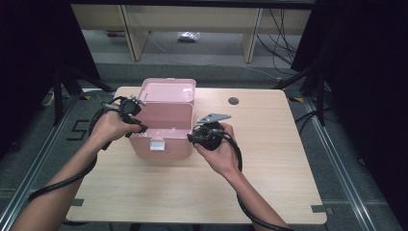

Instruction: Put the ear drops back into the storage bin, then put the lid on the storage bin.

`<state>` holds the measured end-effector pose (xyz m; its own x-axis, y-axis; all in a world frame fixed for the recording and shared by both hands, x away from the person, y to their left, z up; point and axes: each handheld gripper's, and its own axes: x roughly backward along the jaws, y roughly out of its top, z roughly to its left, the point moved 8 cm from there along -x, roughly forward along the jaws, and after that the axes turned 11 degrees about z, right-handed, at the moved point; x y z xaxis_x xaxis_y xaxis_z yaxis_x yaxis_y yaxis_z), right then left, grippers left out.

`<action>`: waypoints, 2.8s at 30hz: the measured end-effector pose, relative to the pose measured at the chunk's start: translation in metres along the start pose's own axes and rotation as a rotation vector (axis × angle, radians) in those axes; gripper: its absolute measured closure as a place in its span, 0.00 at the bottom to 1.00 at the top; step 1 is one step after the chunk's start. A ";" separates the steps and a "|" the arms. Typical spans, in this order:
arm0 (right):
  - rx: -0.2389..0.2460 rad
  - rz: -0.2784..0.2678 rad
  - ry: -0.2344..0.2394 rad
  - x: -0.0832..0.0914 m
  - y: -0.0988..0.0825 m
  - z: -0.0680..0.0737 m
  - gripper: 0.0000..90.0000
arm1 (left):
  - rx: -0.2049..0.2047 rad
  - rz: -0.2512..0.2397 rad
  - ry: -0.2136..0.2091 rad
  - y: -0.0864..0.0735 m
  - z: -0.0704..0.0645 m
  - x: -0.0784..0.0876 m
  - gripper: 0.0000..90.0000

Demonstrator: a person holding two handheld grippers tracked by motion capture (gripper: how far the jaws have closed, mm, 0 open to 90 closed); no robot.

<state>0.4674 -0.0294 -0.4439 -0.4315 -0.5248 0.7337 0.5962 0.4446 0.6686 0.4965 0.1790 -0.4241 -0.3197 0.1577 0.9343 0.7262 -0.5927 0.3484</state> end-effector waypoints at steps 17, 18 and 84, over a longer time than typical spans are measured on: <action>-0.051 -0.024 -0.059 0.014 0.018 -0.034 0.74 | -0.006 -0.116 -0.028 -0.027 -0.024 0.013 0.89; -0.043 -0.029 -0.057 0.014 0.020 -0.036 0.74 | -0.018 -0.113 -0.025 -0.028 -0.025 0.013 0.90; -0.248 0.046 -0.076 -0.021 0.086 -0.094 0.82 | 0.055 -0.407 -0.073 -0.028 -0.046 0.007 0.91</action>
<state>0.5912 -0.0482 -0.4132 -0.4444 -0.4482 0.7756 0.7598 0.2701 0.5914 0.4456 0.1602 -0.4312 -0.5449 0.4265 0.7220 0.5819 -0.4276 0.6918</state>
